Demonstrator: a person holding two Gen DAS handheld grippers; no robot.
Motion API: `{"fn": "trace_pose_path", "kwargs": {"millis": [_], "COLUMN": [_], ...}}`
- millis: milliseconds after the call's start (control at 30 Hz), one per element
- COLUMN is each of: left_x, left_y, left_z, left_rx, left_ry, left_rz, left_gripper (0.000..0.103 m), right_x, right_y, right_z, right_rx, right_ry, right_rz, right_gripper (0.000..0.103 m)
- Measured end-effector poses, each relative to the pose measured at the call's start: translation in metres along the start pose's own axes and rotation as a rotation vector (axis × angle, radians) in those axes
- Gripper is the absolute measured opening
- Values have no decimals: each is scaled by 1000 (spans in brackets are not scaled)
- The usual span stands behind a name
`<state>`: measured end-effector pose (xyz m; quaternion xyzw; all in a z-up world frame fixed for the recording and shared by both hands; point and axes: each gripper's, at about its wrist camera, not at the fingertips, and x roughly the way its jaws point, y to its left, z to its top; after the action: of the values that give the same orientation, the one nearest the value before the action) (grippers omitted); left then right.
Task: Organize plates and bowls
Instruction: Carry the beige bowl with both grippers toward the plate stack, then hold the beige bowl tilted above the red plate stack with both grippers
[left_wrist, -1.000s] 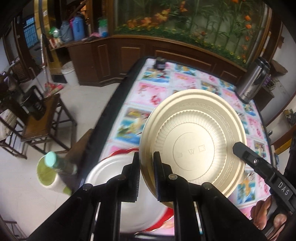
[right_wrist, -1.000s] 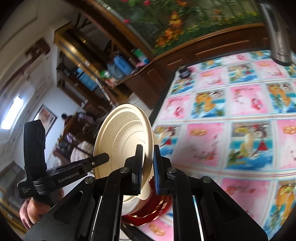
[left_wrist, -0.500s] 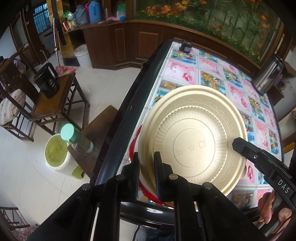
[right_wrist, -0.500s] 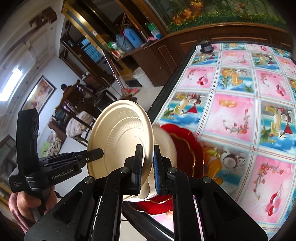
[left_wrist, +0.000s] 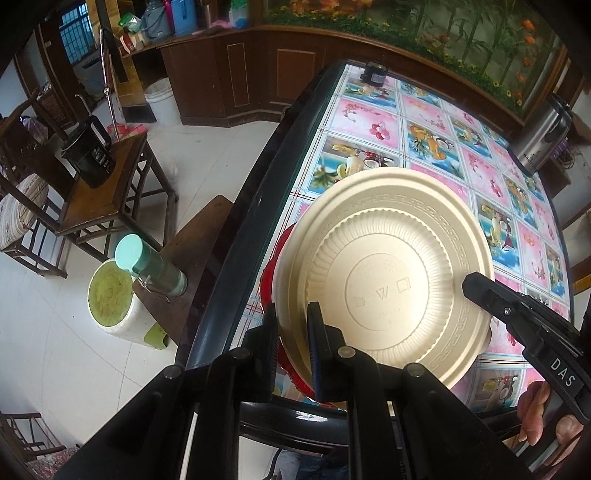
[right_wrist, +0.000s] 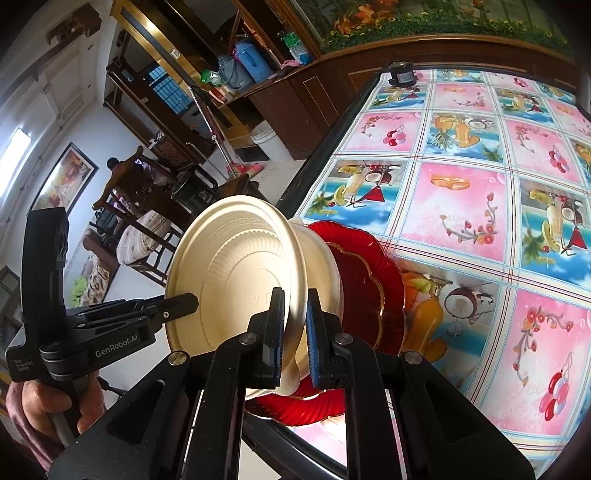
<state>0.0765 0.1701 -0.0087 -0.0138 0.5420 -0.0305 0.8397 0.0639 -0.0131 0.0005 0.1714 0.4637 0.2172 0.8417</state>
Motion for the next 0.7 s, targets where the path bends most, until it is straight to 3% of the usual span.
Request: {"fn": "trace_pose_path", "kwargs": {"millis": [700], "left_x": [-15], "left_y": [-12], "left_z": [-7], "left_rx": [55], "left_ry": [-120], "left_rz": [78], "left_gripper": [13], "right_x": [-3], "right_y": [-2], "right_z": [0], "right_rx": [-1], "right_ry": [-11], "right_rz": [4], "right_gripper": [10]}}
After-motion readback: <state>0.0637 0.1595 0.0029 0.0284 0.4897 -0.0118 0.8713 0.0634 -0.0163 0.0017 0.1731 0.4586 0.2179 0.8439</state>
